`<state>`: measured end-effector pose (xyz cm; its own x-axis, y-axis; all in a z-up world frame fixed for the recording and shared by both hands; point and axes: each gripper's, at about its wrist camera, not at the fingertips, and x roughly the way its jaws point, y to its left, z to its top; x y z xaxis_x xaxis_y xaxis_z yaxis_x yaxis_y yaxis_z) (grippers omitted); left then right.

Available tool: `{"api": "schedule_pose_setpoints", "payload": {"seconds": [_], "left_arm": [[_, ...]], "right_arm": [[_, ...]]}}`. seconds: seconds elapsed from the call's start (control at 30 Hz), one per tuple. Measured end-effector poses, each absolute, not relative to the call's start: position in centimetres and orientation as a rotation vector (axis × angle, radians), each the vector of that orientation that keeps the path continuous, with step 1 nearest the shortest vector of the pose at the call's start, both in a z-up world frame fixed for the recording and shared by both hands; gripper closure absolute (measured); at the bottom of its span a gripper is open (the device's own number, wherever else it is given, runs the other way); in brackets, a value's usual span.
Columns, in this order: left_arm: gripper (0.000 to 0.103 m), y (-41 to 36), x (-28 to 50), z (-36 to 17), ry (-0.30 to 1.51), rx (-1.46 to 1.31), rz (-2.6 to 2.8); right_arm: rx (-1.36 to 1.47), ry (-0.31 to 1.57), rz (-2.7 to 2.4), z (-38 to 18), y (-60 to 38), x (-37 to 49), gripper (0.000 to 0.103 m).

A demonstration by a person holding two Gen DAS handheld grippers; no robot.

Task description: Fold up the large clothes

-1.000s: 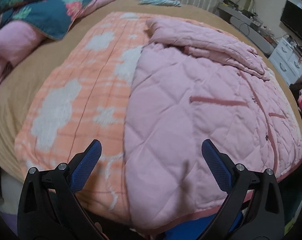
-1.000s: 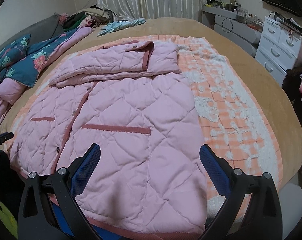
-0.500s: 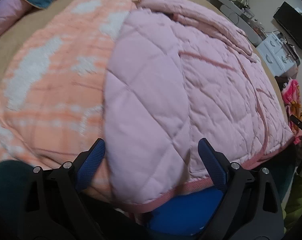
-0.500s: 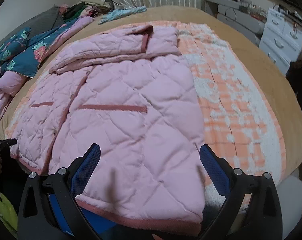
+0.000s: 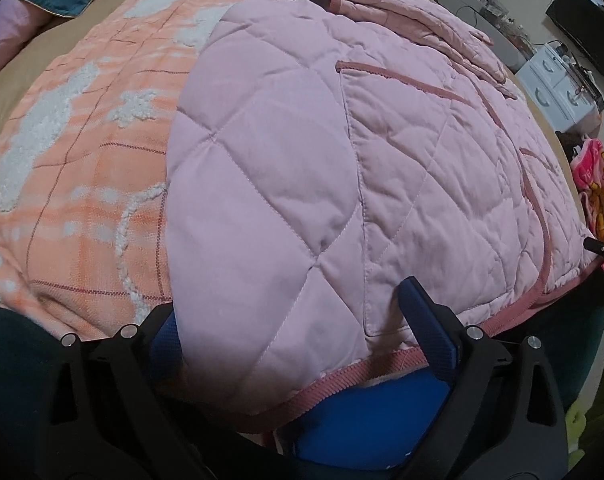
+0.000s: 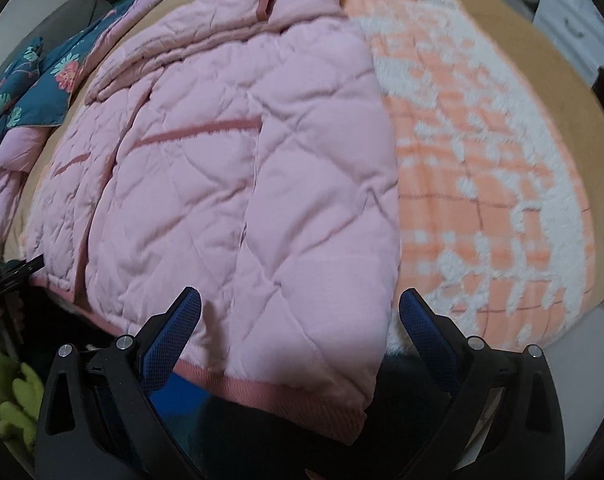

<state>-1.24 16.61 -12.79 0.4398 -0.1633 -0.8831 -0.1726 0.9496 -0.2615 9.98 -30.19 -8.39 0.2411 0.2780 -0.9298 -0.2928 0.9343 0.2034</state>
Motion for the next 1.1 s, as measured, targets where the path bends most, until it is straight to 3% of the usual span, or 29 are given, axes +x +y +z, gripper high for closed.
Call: {"api": "schedule_pose_setpoints", "payload": {"seconds": [0.13,0.23,0.3,0.37,0.47,0.77,0.87,1.03,1.1], "left_arm": [[0.012,16.6,-1.2,-12.9,1.123,-0.341,0.005],[0.011,16.5,-1.3,-12.9,1.125,-0.34,0.004],[0.011,16.5,-1.5,-12.9,1.123,-0.345,0.004],[0.011,16.6,-1.6,-12.9,1.121,-0.346,0.005],[0.011,16.5,-1.6,-12.9,1.121,-0.347,0.005],[0.014,16.6,-1.7,-12.7,1.113,-0.351,0.004],[0.032,16.5,-2.0,-12.3,1.095,-0.349,-0.007],[0.079,15.5,-2.8,-10.7,1.038,-0.289,-0.005],[0.087,15.3,-2.9,-9.9,1.011,-0.269,-0.013]], "right_arm": [[0.033,1.343,0.436,-9.1,-30.5,10.5,0.006],[0.055,1.396,0.486,-9.8,-30.4,10.4,0.029],[0.039,1.375,0.49,-9.5,-30.2,10.0,0.034],[0.038,1.348,0.498,-9.1,-30.3,9.6,0.054],[0.05,1.283,0.531,-7.9,-30.6,8.8,0.071],[0.154,0.922,0.612,-1.2,-30.7,6.9,0.08],[0.207,0.854,0.615,0.0,-30.9,7.4,0.081],[0.27,0.788,0.61,0.9,-30.8,8.3,0.083],[0.285,0.769,0.611,1.2,-30.7,8.7,0.083]]}}
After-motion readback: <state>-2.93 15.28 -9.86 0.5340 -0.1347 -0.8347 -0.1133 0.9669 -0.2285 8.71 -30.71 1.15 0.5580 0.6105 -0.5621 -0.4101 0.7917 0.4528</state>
